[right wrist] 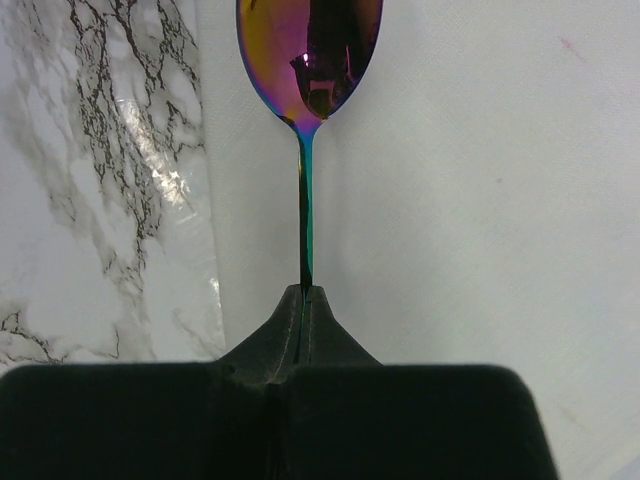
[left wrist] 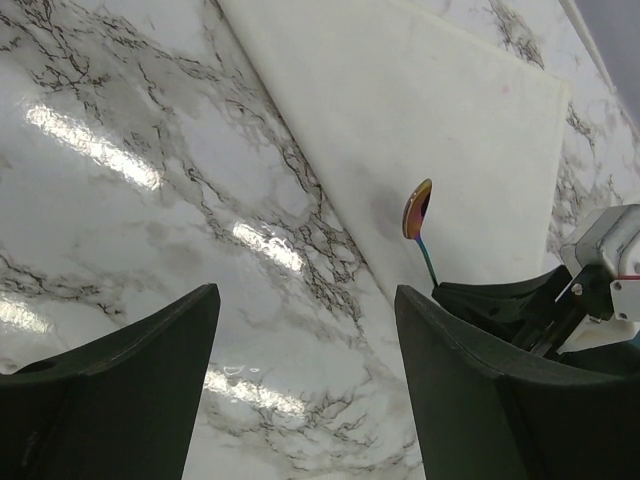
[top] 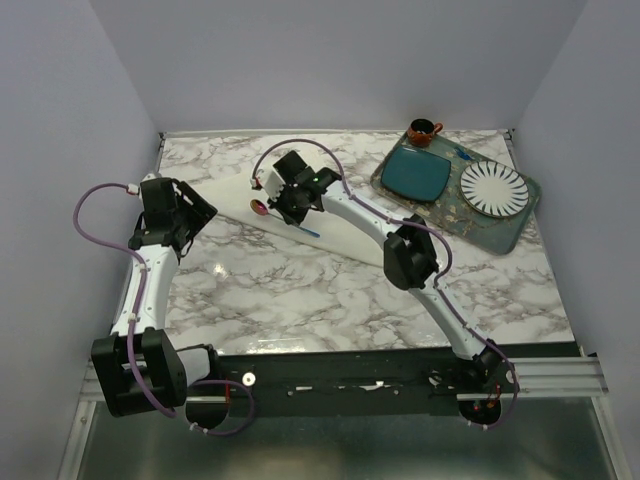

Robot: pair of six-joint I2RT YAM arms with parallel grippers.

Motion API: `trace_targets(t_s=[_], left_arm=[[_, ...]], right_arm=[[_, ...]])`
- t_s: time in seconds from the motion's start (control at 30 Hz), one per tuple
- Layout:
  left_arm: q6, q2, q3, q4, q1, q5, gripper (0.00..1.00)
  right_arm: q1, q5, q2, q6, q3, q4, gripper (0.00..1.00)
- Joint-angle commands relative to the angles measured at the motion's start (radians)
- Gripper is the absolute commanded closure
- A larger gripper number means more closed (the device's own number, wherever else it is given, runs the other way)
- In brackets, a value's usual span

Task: Fold the napkin, place the utensils inside, and roll it up
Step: Place the utensil onto the napkin

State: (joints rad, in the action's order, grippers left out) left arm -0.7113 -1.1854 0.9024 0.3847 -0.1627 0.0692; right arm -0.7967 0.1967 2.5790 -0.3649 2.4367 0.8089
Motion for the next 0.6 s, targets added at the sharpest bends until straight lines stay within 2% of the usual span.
trace_targets(t_s=[0.0,0.57], left_arm=[[-0.008,0.017,-0.007,-0.018,-0.003,0.04,0.2],[-0.004,0.03,0.021,-0.001,-0.003,0.052,0.2]], right_arm=[[-0.01,0.012,0.029,-0.055,0.036,-0.045,0.99],[-0.035,-0.026,0.075,-0.035,0.068,-0.086,1.0]])
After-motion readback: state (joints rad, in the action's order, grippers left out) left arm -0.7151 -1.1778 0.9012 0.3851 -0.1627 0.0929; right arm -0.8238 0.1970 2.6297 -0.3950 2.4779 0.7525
